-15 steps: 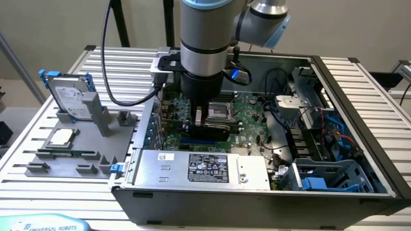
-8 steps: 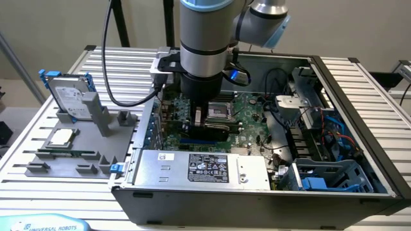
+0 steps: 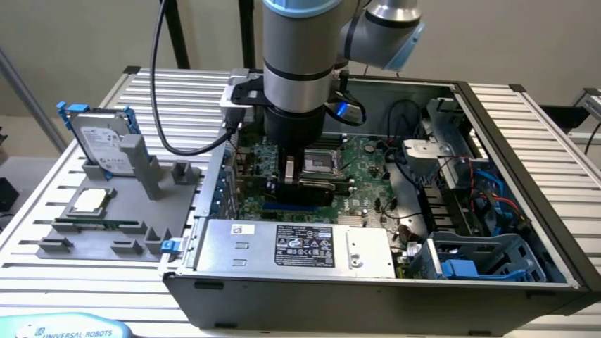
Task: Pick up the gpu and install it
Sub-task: 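Insert the gpu into the slot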
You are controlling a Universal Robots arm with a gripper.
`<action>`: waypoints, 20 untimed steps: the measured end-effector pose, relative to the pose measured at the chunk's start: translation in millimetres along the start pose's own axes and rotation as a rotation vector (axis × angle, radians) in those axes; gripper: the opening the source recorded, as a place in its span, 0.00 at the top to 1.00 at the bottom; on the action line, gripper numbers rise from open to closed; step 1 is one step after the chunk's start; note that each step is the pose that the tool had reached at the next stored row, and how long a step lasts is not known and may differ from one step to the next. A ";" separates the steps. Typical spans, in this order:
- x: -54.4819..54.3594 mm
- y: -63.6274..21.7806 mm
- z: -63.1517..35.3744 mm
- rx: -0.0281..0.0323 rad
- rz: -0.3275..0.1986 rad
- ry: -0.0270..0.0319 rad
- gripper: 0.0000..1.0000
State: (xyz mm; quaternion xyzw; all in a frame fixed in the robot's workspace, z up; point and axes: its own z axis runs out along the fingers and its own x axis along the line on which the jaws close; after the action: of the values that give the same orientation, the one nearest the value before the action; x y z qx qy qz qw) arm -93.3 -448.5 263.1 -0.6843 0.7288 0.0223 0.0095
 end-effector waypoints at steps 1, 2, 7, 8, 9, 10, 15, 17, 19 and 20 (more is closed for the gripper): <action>0.0 0.0 0.2 0.0000 0.000 0.0000 0.73; 0.0 0.0 0.3 0.0001 0.000 -0.0001 0.73; 0.1 0.0 1.1 0.0000 0.000 0.0002 0.73; 0.1 0.0 1.2 0.0001 0.000 0.0003 0.73; 0.1 0.0 1.3 0.0002 0.000 0.0003 0.73; 0.2 0.0 1.4 0.0001 0.000 0.0003 0.73; 0.6 -0.1 2.1 0.0002 0.000 0.0002 0.73; 0.8 -0.1 2.1 0.0001 0.000 0.0006 0.73; 1.0 0.0 2.3 0.0002 0.000 0.0007 0.73; 1.1 0.0 2.4 0.0002 0.000 0.0008 0.73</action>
State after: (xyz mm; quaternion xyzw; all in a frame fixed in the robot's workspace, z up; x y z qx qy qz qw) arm -93.4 -449.5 260.7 -0.6843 0.7288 0.0220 0.0092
